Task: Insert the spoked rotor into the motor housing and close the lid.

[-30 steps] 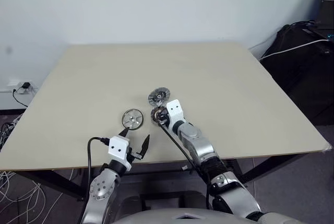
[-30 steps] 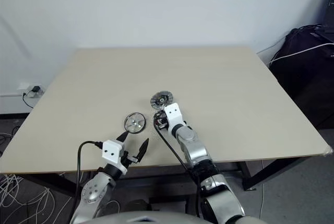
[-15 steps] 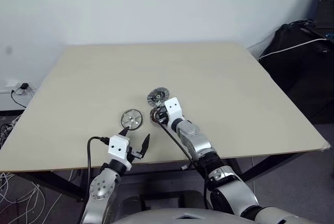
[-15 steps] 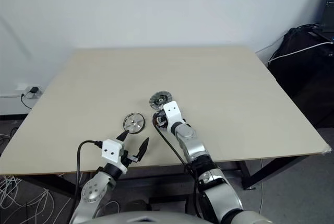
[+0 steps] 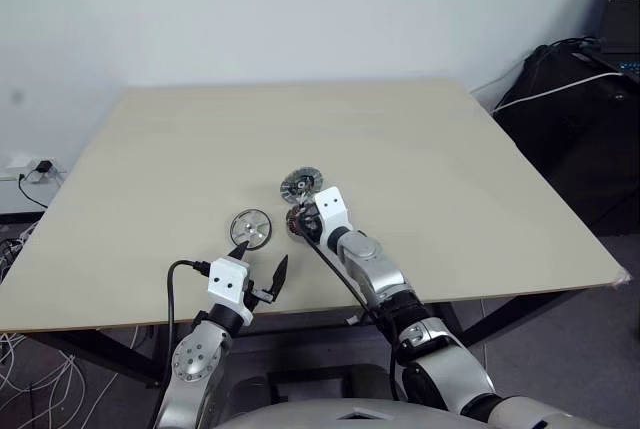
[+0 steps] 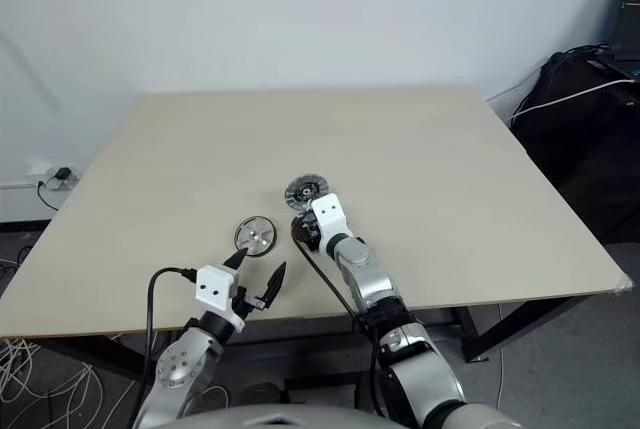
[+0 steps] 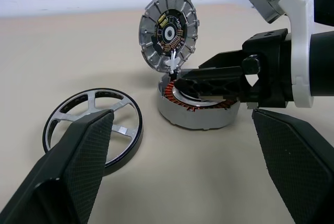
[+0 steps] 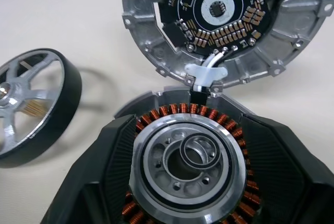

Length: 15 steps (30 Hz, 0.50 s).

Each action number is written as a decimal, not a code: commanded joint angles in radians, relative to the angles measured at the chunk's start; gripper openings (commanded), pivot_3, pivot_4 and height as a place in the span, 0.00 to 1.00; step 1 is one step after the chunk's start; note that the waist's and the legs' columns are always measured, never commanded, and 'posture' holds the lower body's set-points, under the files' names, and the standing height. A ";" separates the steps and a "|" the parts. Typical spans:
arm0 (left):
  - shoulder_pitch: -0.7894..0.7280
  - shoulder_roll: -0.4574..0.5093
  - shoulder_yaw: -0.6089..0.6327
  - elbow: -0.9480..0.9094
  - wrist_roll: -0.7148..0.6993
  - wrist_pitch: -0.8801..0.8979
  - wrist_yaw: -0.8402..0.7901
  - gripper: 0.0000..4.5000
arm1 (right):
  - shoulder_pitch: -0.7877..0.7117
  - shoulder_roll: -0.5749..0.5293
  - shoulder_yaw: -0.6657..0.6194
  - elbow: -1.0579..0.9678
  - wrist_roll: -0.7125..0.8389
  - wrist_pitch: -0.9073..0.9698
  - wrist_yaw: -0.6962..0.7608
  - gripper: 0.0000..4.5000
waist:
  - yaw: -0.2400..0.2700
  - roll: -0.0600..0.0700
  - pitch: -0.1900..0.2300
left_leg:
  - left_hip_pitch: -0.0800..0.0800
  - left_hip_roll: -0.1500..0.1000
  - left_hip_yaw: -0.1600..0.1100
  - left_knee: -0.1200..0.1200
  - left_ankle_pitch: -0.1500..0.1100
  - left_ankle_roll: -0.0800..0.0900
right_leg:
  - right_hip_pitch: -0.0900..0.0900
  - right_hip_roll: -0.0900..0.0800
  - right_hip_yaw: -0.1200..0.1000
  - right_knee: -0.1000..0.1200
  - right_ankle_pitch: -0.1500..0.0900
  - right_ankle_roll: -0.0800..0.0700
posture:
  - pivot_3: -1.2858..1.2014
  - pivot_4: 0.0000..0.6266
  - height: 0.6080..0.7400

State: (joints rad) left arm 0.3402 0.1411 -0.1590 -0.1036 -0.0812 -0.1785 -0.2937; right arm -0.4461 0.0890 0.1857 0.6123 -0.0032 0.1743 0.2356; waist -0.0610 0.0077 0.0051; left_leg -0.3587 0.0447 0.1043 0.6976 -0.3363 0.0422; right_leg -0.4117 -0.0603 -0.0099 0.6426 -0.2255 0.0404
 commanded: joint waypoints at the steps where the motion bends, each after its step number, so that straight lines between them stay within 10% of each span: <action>1: -0.009 -0.004 0.005 -0.009 -0.003 -0.025 -0.003 1.00 | 0.006 0.013 -0.014 -0.111 0.029 -0.008 0.024 0.63 | 0.000 0.000 0.000 | 0.000 0.000 0.000 0.000 0.000 0.000 | 0.000 0.000 0.000 0.000 0.000 0.000 | 0.52 0.00 1.00; 10: -0.019 -0.002 0.005 -0.001 -0.008 -0.022 -0.015 1.00 | 0.031 0.002 -0.027 -0.194 0.032 0.028 0.003 0.01 | 0.001 0.000 0.000 | 0.000 0.000 0.000 0.000 0.000 0.000 | 0.000 0.000 0.000 0.000 0.000 0.000 | 0.52 0.00 1.00; 15: -0.015 -0.001 0.002 -0.025 -0.008 -0.007 -0.015 1.00 | 0.021 -0.007 0.002 -0.184 -0.026 0.056 -0.045 0.01 | 0.000 0.001 0.000 | 0.000 0.000 0.000 0.000 0.000 0.000 | 0.000 0.000 0.000 0.000 0.000 0.000 | 0.52 0.00 1.00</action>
State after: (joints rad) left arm 0.3358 0.1412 -0.1589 -0.0854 -0.0859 -0.1819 -0.3065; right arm -0.4070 0.0816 0.1749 0.4616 -0.0085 0.2292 0.2084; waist -0.0607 0.0083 0.0055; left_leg -0.3588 0.0447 0.1043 0.6976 -0.3363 0.0421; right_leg -0.4120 -0.0603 -0.0099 0.6427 -0.2255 0.0403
